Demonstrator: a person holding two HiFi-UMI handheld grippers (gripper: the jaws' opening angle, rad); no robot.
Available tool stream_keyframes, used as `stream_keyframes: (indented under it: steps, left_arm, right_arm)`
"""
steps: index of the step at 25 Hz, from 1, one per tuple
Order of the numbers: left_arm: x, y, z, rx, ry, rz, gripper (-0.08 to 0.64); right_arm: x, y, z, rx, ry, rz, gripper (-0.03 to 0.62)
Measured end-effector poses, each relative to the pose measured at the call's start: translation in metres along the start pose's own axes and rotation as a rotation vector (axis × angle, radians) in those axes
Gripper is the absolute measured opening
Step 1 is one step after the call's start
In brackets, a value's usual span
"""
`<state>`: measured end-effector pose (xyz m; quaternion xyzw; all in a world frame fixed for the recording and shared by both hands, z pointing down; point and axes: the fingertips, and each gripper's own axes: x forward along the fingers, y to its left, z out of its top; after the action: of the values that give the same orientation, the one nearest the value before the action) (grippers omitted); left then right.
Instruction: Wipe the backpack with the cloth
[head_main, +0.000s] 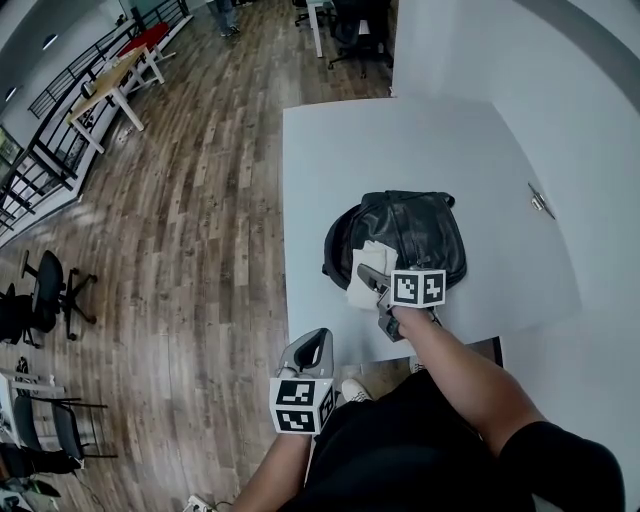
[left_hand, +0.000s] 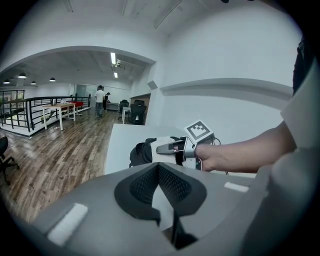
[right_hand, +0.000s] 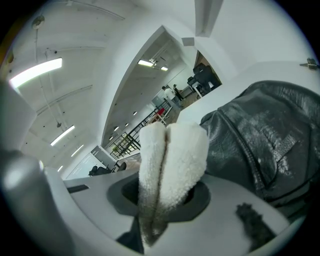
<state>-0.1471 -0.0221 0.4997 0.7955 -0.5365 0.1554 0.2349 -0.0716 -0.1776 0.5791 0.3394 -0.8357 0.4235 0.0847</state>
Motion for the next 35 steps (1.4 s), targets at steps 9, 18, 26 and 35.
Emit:
stream_keyframes:
  steps: [9,18,26,35]
  left_arm:
    - [0.012,-0.029,0.009,-0.014,-0.016,0.020,0.008]
    - [0.040,-0.075,0.018,-0.016,-0.025,0.015,0.008]
    - [0.056,-0.100,0.021,0.000,-0.023,0.021,0.008]
    - [0.065,-0.126,0.025,0.010,-0.027,0.021,0.008]
  right_arm:
    - [-0.028,-0.017,0.009,-0.038,0.034,0.007,0.084]
    - [-0.060,-0.047,0.026,-0.070,0.058,0.017,0.084]
    - [-0.084,-0.075,0.040,-0.079,0.052,0.008,0.084]
    - [-0.104,-0.090,0.049,-0.097,0.050,0.013,0.084]
